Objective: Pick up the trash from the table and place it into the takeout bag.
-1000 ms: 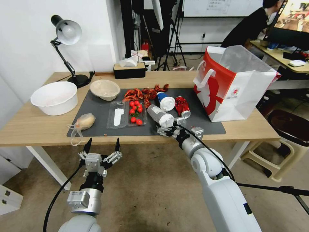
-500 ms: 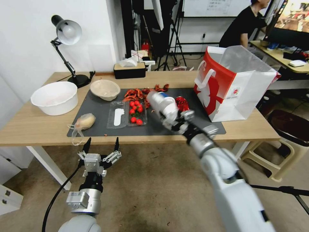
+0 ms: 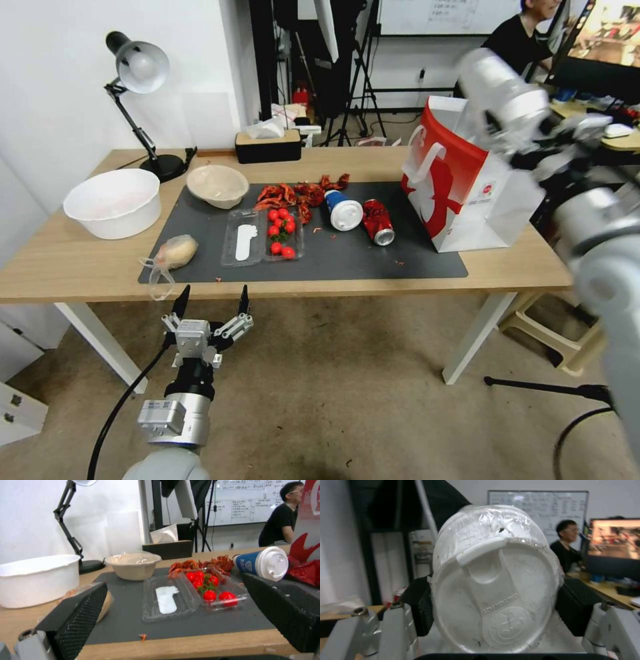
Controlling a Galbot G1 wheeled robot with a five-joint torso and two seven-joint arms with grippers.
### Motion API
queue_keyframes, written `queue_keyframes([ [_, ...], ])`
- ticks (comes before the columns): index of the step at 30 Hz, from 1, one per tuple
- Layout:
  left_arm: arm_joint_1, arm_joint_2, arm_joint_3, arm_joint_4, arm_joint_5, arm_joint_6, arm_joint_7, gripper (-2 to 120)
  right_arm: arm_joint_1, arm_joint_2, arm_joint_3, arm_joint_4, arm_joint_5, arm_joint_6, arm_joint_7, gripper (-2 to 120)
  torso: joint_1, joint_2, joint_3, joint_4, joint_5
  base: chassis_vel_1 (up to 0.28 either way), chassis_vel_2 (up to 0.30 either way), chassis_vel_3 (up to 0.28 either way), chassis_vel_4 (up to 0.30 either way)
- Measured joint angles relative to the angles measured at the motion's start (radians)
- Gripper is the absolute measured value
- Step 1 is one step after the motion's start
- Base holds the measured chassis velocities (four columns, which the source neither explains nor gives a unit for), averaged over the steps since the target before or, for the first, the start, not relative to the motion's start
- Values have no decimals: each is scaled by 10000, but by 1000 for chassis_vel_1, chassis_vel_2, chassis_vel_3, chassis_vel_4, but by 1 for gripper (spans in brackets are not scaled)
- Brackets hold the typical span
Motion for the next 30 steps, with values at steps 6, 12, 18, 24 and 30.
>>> queue_keyframes([
  [6,9,-31,91,-73,12,22,39,100,1016,-425,-336,-992,794,-781,803,68,0,0,1,3,-7,0,0,0,0],
  [12,23,-117,141,-74,37,98,28,100,1636,-557,-764,-1910,1290,-1092,680,88,0,0,1,2,-6,0,0,0,0],
  [18,70,-144,117,-69,13,32,12,100,1977,-440,-984,-2542,1159,-1064,513,100,0,0,0,0,-8,0,0,0,0],
  [24,68,-108,119,-67,8,-2,2,100,1866,-384,-1006,-2560,876,-782,276,100,0,0,0,-1,-8,0,0,0,0],
  [30,55,-70,118,-61,-39,-9,3,100,1221,-273,-862,-1767,908,26,-334,100,0,0,0,1,-10,0,0,0,0],
])
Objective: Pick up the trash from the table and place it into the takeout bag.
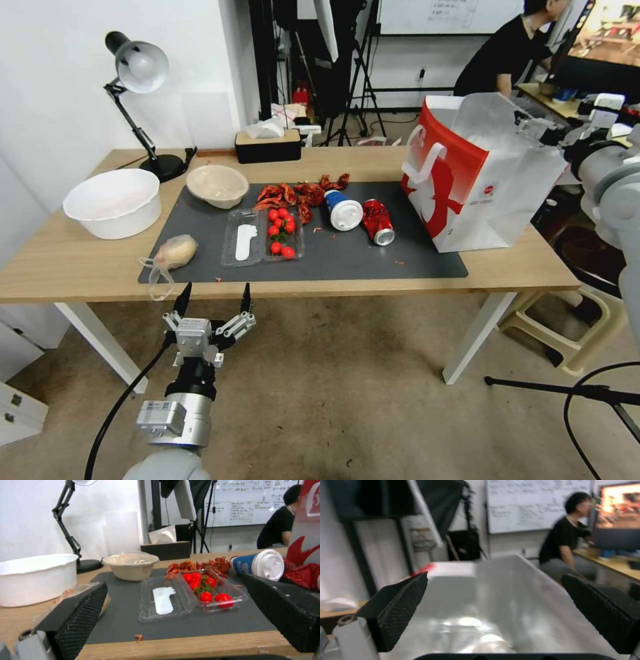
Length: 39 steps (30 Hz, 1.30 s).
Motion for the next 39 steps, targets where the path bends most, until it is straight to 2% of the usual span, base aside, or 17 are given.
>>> queue_keyframes([
  [7,-27,38,-20,59,-78,-21,47,100,-1733,75,288,1317,-456,1096,-780,100,0,0,0,1,0,0,0,0,0],
  [10,-56,52,-15,152,-119,-66,68,100,-3157,320,458,1952,-1327,2640,-1499,100,-1,0,-1,-3,0,0,0,0,0],
  [11,-56,52,-15,152,-119,-66,68,100,-3157,320,458,1952,-1327,2640,-1499,100,-1,0,-1,-3,0,0,0,0,0],
  [12,-70,57,-15,189,-162,-91,70,100,-3853,539,498,2235,-1822,3273,-1746,100,-1,0,0,3,2,0,0,0,0],
  [14,-85,65,-15,216,-197,-115,74,100,-4561,804,539,2462,-2256,3884,-1884,100,0,0,-1,2,-2,0,0,0,0],
  [15,-85,65,-15,216,-197,-115,74,100,-4561,804,539,2462,-2256,3884,-1884,100,0,0,-1,2,-2,0,0,0,0],
  [18,-87,71,-13,285,-224,-149,80,100,-6105,1427,564,2673,-3170,5375,-2052,100,-1,1,-1,-2,0,0,0,0,0],
  [19,-87,71,-13,285,-224,-149,80,100,-6105,1427,564,2673,-3170,5375,-2052,100,-1,1,-1,-2,0,0,0,0,0],
  [20,-86,86,-6,359,-226,-178,84,100,-6937,1887,471,2660,-3598,6174,-2149,100,-1,1,-2,-1,2,0,0,0,0],
  [21,-86,82,-3,384,-227,-192,85,100,-7252,2089,427,2626,-3760,6509,-2218,100,-1,1,-2,-2,2,0,0,0,0],
  [22,-90,84,5,455,-227,-216,91,100,-8075,2598,305,2431,-4176,7372,-2419,100,-1,1,-2,-1,0,0,0,0,0],
  [25,-98,78,11,492,-227,-222,93,100,-8553,2906,235,2285,-4408,7820,-2570,100,-1,1,-2,0,1,0,0,0,0],
  [28,-99,78,10,495,-227,-222,93,100,-8588,2925,231,2275,-4422,7846,-2580,100,-1,1,-2,0,1,0,0,0,0],
  [30,-106,81,5,582,-227,-223,110,100,-9397,3295,135,2014,-4756,8366,-2818,100,-1,1,-1,-3,0,0,0,0,0],
  [39,-7,98,-35,602,-169,-265,188,100,-10104,3572,19,1731,-5055,8789,-2981,100,-1,1,-1,-1,3,0,0,0,0],
])
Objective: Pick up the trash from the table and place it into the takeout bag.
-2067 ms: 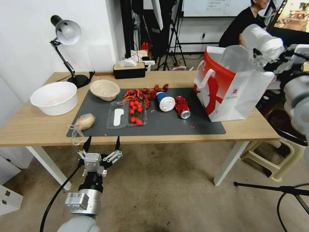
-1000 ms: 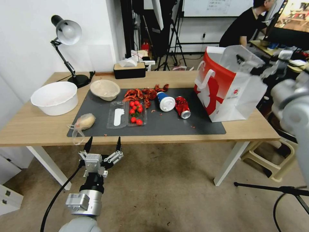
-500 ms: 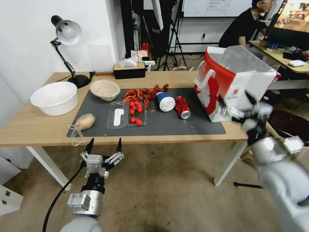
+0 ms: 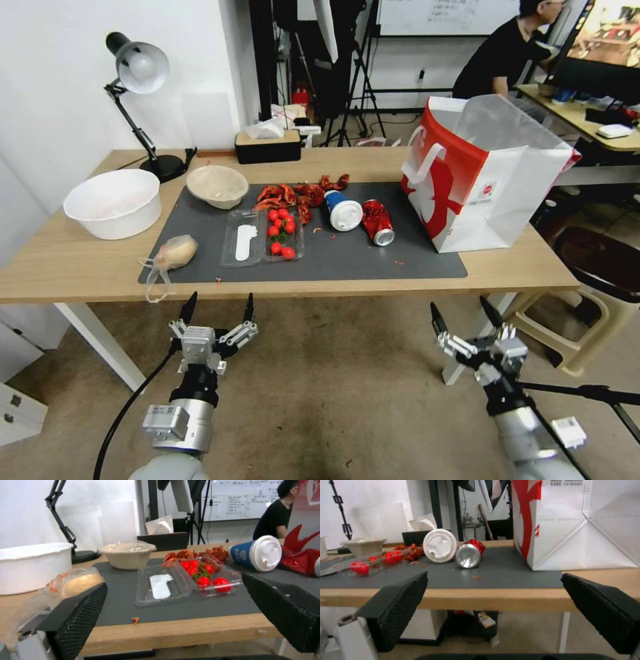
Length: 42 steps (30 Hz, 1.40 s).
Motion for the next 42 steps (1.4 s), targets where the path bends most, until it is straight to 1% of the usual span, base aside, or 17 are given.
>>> queue_keyframes([
  [4,39,20,-7,-41,-13,-27,6,100,-329,165,-23,-94,-7,103,-113,100,0,0,0,0,-4,0,0,0,0],
  [8,143,62,-33,-118,17,-43,-87,100,-590,360,-185,-416,-53,494,-284,100,0,0,1,1,1,0,0,0,0],
  [14,179,53,-53,16,19,-151,-132,100,-450,342,-233,-481,-117,427,-251,100,1,0,1,1,-1,0,0,0,0],
  [17,174,32,-39,80,12,-160,-127,100,-185,290,-342,-492,-309,254,33,100,0,-1,1,-1,-3,0,0,0,0],
  [20,154,6,-36,143,-3,-195,-119,100,1392,19,-928,-505,-829,-813,1005,100,2,-1,3,-2,-3,0,0,0,0],
  [21,154,6,-36,143,-3,-195,-119,100,1392,19,-928,-505,-829,-813,1005,100,2,-1,3,-2,-3,0,0,0,0],
  [22,159,-18,-23,127,0,-199,-118,100,2329,-171,-1302,-526,-840,-1471,1420,100,2,-1,2,5,-2,0,0,0,0],
  [23,159,-18,-23,127,0,-199,-118,100,2329,-171,-1302,-526,-840,-1471,1420,100,2,-1,2,5,-2,0,0,0,0],
  [25,185,-70,-5,81,65,-200,-115,100,3858,-420,-2051,-799,-571,-2704,2070,100,2,-2,3,1,-2,0,0,0,0],
  [26,195,-81,-7,80,77,-200,-114,100,4284,-456,-2280,-942,-438,-3027,2236,100,3,-2,3,0,-2,0,0,0,0],
  [27,195,-81,-7,80,77,-200,-114,100,4284,-456,-2280,-942,-438,-3027,2236,100,3,-2,3,0,-2,0,0,0,0],
  [30,215,-131,-19,76,99,-206,-111,100,5868,-479,-3266,-1629,38,-4084,2759,100,3,-2,2,3,-3,0,0,0,0],
  [31,215,-131,-19,76,99,-206,-111,100,5868,-479,-3266,-1629,38,-4084,2759,100,3,-2,2,3,-3,0,0,0,0],
  [32,216,-150,-23,76,105,-208,-113,100,6231,-460,-3533,-1847,162,-4351,2889,100,3,-2,3,2,-3,0,0,0,0],
  [33,210,-197,-22,95,124,-221,-113,100,6872,-377,-3990,-2282,351,-4869,3228,100,3,-2,3,1,-3,0,0,0,0],
  [37,214,-247,-6,161,144,-247,-112,100,7600,-185,-4440,-2980,455,-5370,3736,100,3,-2,3,0,-2,0,0,0,0],
  [42,200,-246,-45,230,134,-252,-119,100,8255,1,-4754,-3723,624,-5719,3987,100,3,-2,2,0,-2,0,0,0,0],
])
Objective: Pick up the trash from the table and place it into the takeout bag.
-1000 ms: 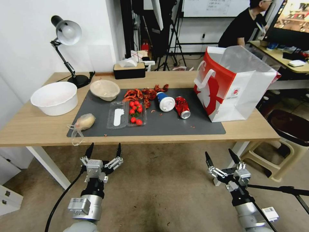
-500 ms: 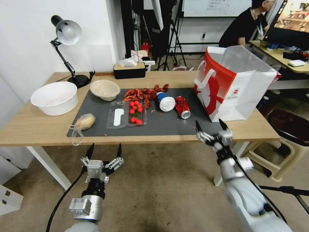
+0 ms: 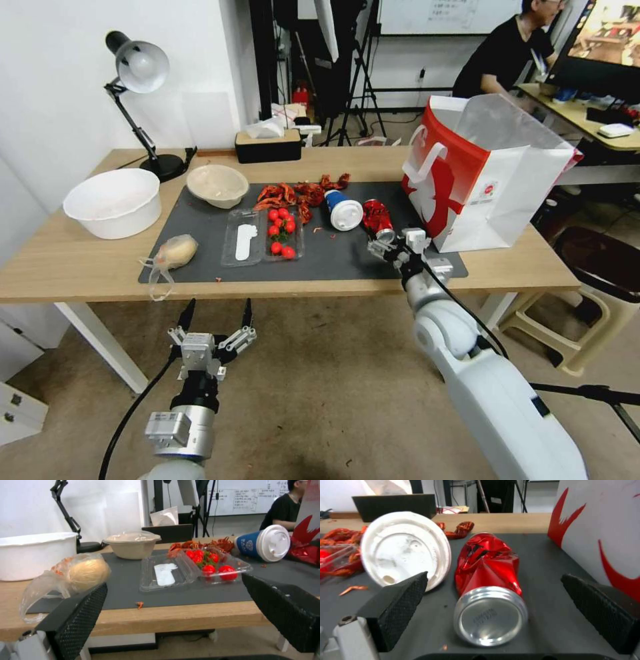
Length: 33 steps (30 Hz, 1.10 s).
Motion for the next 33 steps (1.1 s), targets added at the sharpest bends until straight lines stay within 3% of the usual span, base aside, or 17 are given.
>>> queue_keyframes([
  [8,-26,15,-26,98,-35,-52,-39,100,532,201,-218,-551,481,-330,55,100,-1,0,0,1,0,0,0,0,0],
  [12,-44,35,-26,143,-44,-83,-56,100,637,247,-265,-619,680,-605,208,93,-2,0,0,1,0,0,0,0,0],
  [20,-105,127,-26,235,-96,-137,-99,100,487,252,-200,-637,788,-831,291,67,-3,0,-1,0,0,0,0,0,0],
  [22,-128,148,-15,257,-110,-152,-113,100,387,205,-134,-519,772,-712,291,55,-2,0,0,0,1,0,0,0,0],
  [30,-142,196,18,314,-114,-203,-144,100,98,-77,4,-64,534,-483,96,52,-2,0,0,2,2,0,0,0,0],
  [33,-130,208,43,312,-115,-230,-158,100,-287,-379,227,641,-126,-179,-315,52,-2,0,0,2,3,0,0,0,0],
])
